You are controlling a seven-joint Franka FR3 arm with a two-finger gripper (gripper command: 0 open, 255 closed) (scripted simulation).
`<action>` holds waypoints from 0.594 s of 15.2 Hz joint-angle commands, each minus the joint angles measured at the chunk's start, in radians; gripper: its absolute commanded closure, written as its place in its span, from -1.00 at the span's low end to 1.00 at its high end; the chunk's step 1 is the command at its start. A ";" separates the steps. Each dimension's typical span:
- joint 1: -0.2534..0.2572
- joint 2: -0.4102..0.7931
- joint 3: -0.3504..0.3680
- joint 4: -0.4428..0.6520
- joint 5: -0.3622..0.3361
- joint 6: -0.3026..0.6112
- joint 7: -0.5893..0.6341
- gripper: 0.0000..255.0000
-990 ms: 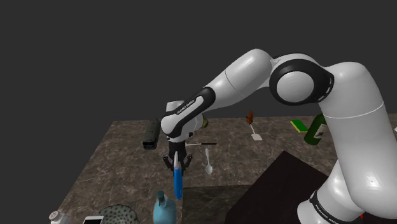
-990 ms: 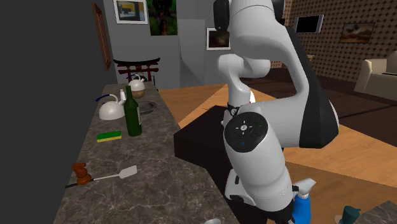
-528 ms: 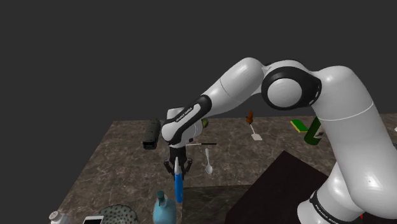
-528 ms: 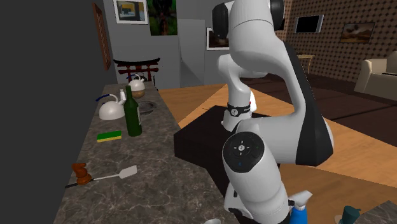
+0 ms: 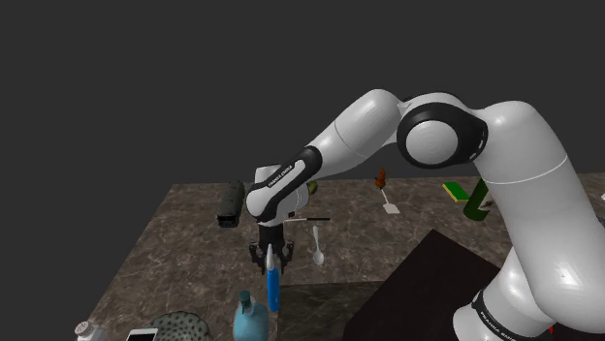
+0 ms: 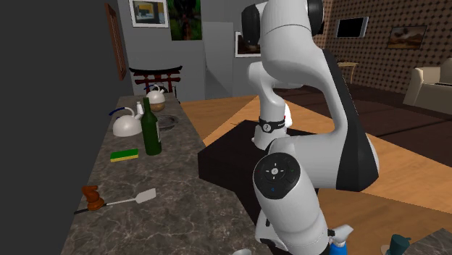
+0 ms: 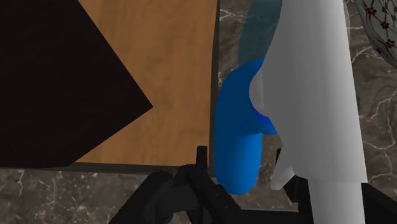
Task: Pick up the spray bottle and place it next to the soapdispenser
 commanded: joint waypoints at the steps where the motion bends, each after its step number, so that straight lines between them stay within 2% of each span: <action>1: 0.000 0.000 0.000 0.000 0.000 0.000 0.000 -1.00; 5: 0.000 0.000 0.000 0.000 0.000 0.000 0.000 -1.00; 9: -0.023 -0.063 -0.011 0.032 -0.015 -0.100 0.009 -1.00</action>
